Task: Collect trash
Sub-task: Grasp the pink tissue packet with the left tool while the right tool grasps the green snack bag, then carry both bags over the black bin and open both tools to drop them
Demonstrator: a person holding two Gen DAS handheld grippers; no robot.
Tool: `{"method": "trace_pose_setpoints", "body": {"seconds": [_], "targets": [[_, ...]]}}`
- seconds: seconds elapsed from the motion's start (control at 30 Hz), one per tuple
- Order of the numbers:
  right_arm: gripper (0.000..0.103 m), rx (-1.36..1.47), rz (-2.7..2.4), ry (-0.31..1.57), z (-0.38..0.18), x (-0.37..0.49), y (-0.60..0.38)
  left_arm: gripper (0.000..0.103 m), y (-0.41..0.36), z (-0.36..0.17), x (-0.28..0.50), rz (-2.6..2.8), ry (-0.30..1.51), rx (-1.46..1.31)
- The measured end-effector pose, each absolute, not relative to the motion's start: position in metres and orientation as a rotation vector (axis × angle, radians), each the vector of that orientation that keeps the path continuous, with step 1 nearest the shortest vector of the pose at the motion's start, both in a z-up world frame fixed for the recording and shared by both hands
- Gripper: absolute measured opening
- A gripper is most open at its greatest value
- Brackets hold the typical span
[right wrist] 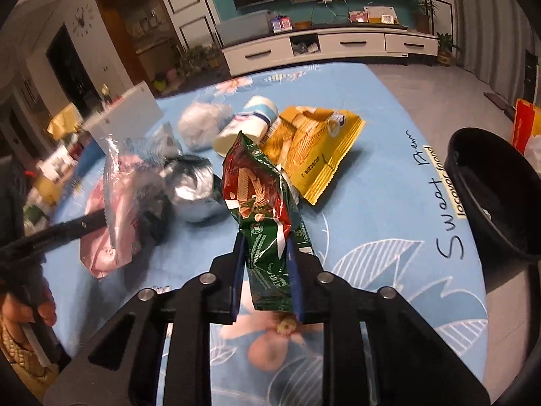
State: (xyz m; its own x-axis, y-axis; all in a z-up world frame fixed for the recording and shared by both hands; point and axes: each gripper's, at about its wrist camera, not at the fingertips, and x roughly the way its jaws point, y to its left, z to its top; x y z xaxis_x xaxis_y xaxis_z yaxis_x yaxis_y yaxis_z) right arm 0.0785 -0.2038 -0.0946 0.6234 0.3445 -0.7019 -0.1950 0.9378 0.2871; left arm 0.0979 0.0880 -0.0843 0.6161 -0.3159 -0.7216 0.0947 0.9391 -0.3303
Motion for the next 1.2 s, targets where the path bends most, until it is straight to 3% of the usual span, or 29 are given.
{"method": "trace_pose_setpoints", "body": {"seconds": [0.27,0.53,1.2], "targets": [[0.023,0.266,0.297,0.770,-0.071,0.047,-0.236,0.038,0.093,-0.033,0.050,-0.246,0.750,-0.203],[0.023,0.330,0.254,0.705,-0.063,0.035,-0.266,0.038,0.059,0.004,0.054,-0.327,0.681,-0.165],[0.023,0.537,-0.045,0.551,-0.075,0.022,-0.417,0.038,-0.163,-0.007,0.136,-0.637,0.760,0.006]]}}
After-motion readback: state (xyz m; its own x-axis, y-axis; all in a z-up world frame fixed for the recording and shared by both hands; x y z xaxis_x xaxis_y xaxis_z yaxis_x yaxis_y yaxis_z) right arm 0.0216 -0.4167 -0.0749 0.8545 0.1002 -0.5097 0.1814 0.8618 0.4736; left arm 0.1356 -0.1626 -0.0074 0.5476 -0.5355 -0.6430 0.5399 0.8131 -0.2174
